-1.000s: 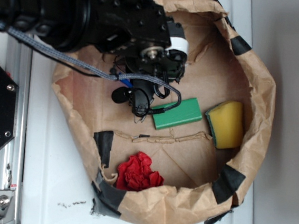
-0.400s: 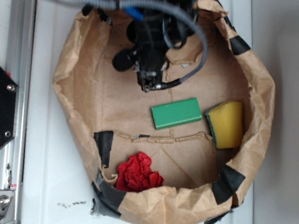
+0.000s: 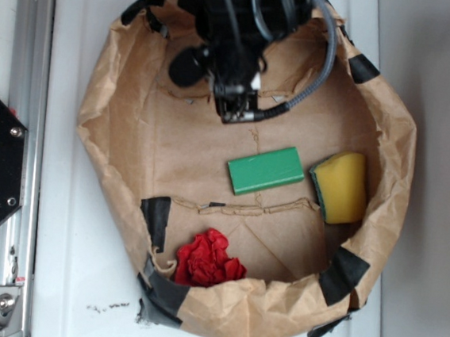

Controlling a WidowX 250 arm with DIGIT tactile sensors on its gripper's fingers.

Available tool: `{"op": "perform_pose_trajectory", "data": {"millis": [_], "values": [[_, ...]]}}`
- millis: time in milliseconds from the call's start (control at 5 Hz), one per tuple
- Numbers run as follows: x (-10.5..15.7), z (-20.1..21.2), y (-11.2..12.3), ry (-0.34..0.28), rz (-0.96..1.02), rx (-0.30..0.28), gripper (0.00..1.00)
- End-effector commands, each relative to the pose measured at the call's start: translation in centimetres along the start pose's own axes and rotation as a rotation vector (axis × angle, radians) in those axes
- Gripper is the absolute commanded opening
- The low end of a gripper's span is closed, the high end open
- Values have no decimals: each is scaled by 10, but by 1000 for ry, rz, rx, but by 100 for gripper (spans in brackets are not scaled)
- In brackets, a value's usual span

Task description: Grab the silver keys.

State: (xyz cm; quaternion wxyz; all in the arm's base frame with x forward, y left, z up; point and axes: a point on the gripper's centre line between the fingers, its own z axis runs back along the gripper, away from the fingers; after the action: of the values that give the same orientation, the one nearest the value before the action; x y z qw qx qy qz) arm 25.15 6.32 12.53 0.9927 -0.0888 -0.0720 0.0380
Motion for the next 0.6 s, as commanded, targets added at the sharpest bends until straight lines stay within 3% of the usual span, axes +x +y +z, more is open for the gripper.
{"op": "perform_pose_trajectory", "data": {"millis": [0,200,400], "values": [[-4,-1,-18,-10,-99,60,0],[0,-6,-31,4,-137,76,0],[2,-1,-42,-26,-155,52,0]]}}
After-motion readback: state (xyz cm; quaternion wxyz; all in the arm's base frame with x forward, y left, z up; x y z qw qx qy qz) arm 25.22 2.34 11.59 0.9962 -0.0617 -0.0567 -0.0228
